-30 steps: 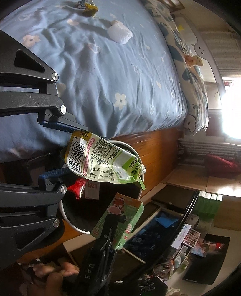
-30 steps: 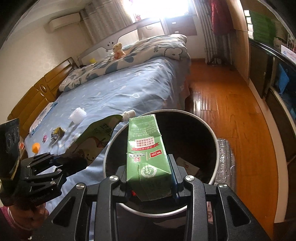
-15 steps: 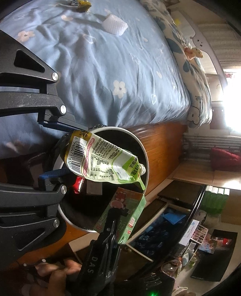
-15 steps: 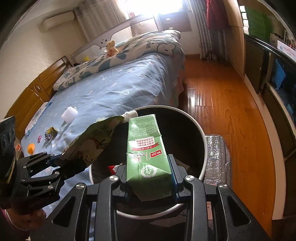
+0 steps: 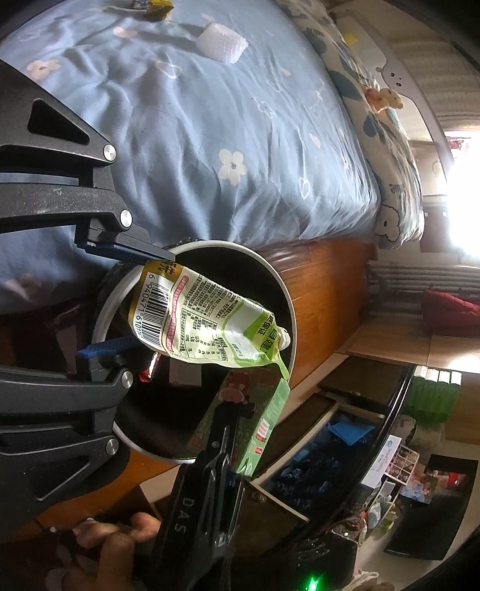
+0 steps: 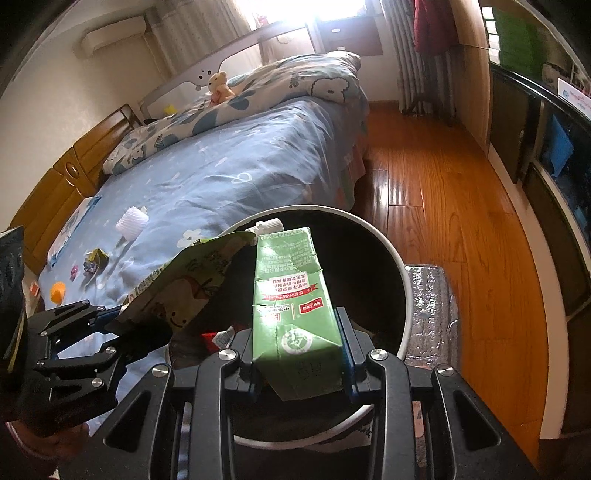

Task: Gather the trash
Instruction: 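Open both tools over the bin to drop the pouch and carton, then move both open tools back over the remaining trash on the bed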

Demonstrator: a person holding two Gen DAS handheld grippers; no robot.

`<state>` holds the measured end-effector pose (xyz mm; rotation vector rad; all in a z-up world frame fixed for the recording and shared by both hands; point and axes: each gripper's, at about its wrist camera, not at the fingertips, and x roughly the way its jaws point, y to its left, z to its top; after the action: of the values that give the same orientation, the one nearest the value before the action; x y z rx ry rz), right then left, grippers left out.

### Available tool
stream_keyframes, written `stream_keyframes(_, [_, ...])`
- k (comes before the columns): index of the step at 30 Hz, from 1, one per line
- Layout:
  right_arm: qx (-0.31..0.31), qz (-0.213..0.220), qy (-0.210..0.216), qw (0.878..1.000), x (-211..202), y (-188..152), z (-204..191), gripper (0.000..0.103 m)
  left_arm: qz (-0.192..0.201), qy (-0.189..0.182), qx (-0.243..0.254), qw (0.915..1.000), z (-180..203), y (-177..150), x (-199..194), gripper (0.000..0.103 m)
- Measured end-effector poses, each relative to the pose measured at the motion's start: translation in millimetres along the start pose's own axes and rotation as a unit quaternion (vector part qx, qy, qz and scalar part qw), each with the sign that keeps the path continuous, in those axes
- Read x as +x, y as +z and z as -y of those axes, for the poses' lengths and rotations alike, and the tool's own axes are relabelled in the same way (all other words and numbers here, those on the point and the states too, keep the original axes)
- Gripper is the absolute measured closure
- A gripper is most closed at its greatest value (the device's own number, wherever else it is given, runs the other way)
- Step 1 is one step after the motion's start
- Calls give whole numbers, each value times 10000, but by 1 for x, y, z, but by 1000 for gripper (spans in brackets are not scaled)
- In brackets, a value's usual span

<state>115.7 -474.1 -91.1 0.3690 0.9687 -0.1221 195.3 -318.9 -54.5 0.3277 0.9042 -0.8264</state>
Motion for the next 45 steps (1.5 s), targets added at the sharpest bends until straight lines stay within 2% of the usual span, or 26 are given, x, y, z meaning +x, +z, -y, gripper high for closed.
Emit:
stream_keyframes(8, [17,-73,-40,10000,6,2,4,67,-6,-89,-142,9999,-3,-1,2,64])
stream_keyframes(11, [35,-90,-22,10000,7,2,5,67,62,-142,-227,9996,-6,0,0,52])
stream_keyframes(13, [82,-69,-33,9999,7,2,6,56,126,-125,-269,9995,-8,-3,-4,51])
stream_keyframes(17, [101,59,31,9999,1,3,0,54,174,-77,-462,9988,-21,-13,-11,50])
stream_keyframes(24, [-22,239,313,9992,-4,6,-32,38,191,180,-1048,9942,-61,-43,-29,46])
stream_keyframes(27, [-125,265,463,9985,-2,7,-53,31,191,332,-1409,9893,-86,-62,-41,46])
stream_keyframes(33, [-419,147,829,9956,14,8,-103,30,209,654,-1955,9783,-126,-87,-63,45])
stream_keyframes(38, [-596,-53,1103,9921,36,9,-145,30,327,970,-2350,9666,-159,-109,-88,45])
stream_keyframes(45, [-1010,-274,1357,9852,66,9,-206,29,319,1327,-2805,9501,-208,-132,-103,45])
